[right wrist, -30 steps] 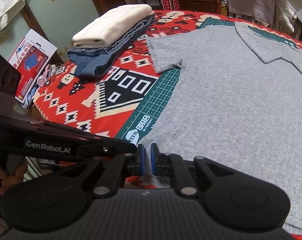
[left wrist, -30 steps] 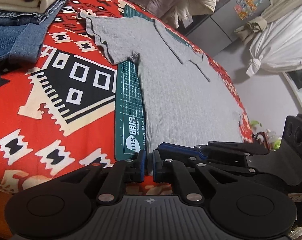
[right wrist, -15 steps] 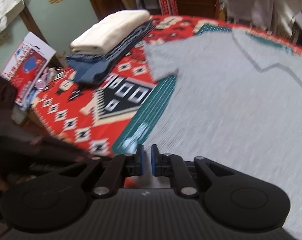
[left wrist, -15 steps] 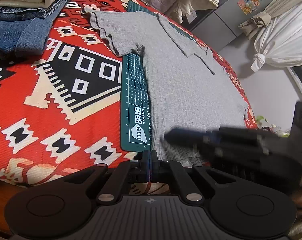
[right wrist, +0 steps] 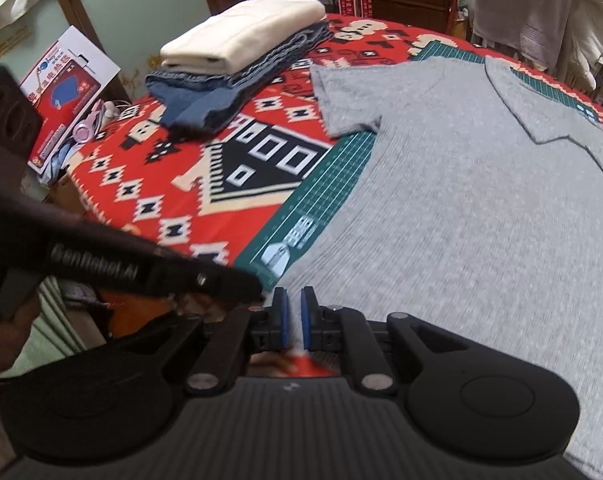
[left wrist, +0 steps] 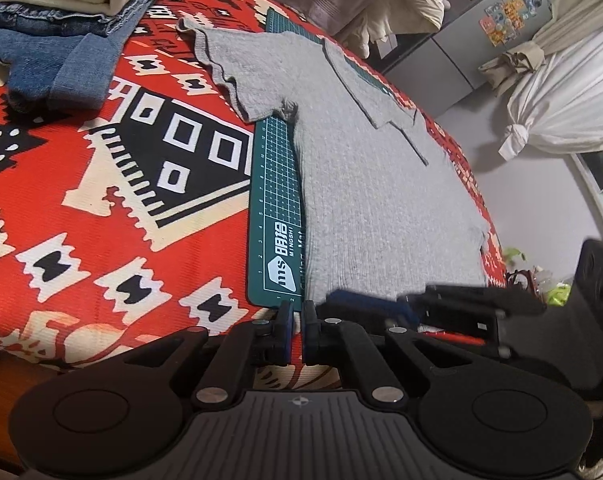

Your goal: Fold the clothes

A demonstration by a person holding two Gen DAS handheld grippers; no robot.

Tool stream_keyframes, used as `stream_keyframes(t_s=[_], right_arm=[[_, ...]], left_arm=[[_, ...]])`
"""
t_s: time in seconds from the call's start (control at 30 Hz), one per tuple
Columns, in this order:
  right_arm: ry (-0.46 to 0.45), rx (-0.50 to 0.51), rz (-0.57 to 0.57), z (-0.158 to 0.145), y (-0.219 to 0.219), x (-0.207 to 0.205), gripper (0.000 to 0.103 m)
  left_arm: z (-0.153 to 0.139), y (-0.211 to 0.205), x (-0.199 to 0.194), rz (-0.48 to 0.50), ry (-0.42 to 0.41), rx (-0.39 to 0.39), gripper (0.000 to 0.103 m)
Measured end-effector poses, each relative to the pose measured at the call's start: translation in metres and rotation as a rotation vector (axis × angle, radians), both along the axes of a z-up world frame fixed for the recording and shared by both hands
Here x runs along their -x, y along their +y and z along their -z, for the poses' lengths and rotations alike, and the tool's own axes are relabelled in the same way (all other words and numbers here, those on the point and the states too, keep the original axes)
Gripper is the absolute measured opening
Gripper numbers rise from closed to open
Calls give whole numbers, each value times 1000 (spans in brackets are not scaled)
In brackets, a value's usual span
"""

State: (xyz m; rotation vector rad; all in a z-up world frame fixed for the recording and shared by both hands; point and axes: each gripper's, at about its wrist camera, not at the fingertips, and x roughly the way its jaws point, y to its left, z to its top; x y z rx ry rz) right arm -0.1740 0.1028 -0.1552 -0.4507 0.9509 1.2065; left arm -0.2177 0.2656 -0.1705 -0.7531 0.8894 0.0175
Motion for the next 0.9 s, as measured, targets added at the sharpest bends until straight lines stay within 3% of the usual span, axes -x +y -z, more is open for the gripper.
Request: stream_keyframes(t_s=[0.17, 0.3, 0.43, 0.7, 0.83, 0.9], right_arm=[[41, -23, 27, -6, -14, -2, 10], [14, -47, 103, -18, -31, -17, 10], [11, -14, 157, -8, -37, -32, 10], [31, 5, 131, 1, -51, -15, 9], [56, -25, 154, -9, -66, -16, 9], [17, -27, 175, -16, -72, -19, 9]], left_arm=[[-6, -1, 1, 6, -18, -3, 2], [-14, -4, -2, 26, -43, -13, 2], [-21, -12, -14, 79, -67, -41, 2], [-20, -37, -37, 211, -57, -100, 2], [-23, -48, -45, 264, -66, -149, 2], [-26, -52, -48, 286, -76, -173, 2]])
